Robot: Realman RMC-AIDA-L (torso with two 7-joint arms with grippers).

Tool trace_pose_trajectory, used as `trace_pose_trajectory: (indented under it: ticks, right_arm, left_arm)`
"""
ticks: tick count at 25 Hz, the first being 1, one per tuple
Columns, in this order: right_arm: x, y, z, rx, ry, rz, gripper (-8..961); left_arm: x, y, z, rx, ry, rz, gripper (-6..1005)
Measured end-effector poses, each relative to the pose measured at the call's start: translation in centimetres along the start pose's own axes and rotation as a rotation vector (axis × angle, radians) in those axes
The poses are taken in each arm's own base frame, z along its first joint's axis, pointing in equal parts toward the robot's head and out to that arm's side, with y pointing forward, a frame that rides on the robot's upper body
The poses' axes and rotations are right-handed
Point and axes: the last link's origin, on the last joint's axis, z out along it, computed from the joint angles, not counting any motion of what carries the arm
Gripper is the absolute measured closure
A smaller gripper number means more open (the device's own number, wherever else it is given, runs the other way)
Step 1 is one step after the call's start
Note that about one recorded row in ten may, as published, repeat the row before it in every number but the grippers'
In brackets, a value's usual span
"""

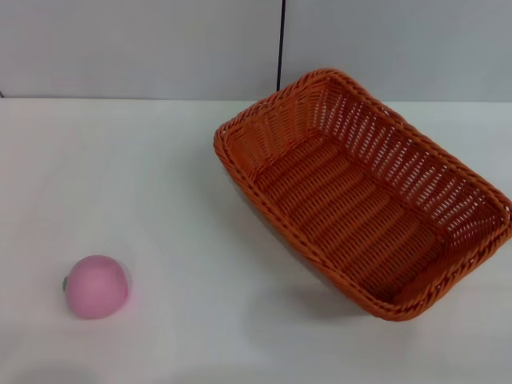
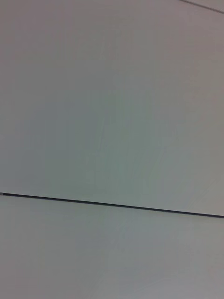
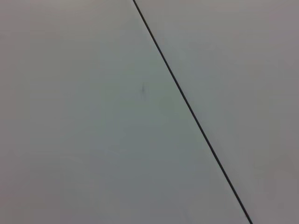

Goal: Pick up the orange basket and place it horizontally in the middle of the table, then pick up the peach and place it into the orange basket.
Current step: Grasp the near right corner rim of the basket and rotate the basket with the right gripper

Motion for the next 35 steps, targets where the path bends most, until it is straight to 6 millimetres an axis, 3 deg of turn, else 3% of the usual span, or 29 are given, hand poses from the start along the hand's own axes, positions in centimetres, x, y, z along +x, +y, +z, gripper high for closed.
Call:
trace_pose_trajectory:
  ticks: [8, 13, 16, 17, 18, 21, 22, 25, 27, 28, 32, 35]
  right_arm:
    - [-0.1, 0.2, 1.0, -0.072, 0.091, 0.002, 366]
    - [-1.9, 0.1, 3.1, -0.156, 0.247, 0.034, 370]
    - [-3.9, 0.0, 4.8, -0.181, 0.373, 0.055, 372]
    - [-5.2, 0.0, 6.5, -0.188, 0.497, 0.083, 373]
    - [-5.2, 0.0, 6.5, -0.188, 0.497, 0.083, 374]
    - [-6.2, 0.5, 9.2, -0.190, 0.653, 0.102, 376]
    - [-6.1, 1.2, 11.3, -0.197, 0.787, 0.093, 377]
    - [-5.7, 1.9, 13.0, -0.207, 0.892, 0.084, 379]
    - [-4.2, 3.3, 15.8, -0.223, 1.067, 0.080, 381]
    - [-4.2, 3.3, 15.8, -0.223, 1.067, 0.080, 381]
    - [-1.6, 5.5, 19.4, -0.234, 1.254, 0.054, 384]
    - [-0.6, 6.4, 20.3, -0.249, 1.294, 0.053, 387]
  left_arm:
    - [-0.4, 0.0, -0.2, 0.023, -0.017, -0.019, 153]
    - [-0.6, 0.1, 0.3, 0.013, -0.024, -0.019, 153]
    - [-0.5, -0.1, 0.5, 0.010, -0.025, -0.019, 153]
    - [-0.5, -0.1, 0.6, 0.012, -0.023, -0.020, 153]
    - [-0.5, -0.1, 0.6, 0.014, -0.022, -0.019, 153]
    - [-0.6, 0.0, 1.1, 0.008, -0.019, -0.022, 153]
    - [-0.6, 0.2, 1.5, -0.004, -0.019, -0.024, 153]
    - [-0.7, 0.4, 1.9, -0.011, -0.018, -0.025, 153]
    - [-0.7, 0.4, 2.1, -0.015, -0.017, -0.027, 153]
    - [-0.7, 0.4, 2.1, -0.015, -0.017, -0.027, 153]
    - [-0.7, 0.4, 2.1, -0.016, -0.017, -0.028, 153]
    - [-0.7, 0.4, 2.1, -0.016, -0.018, -0.028, 153]
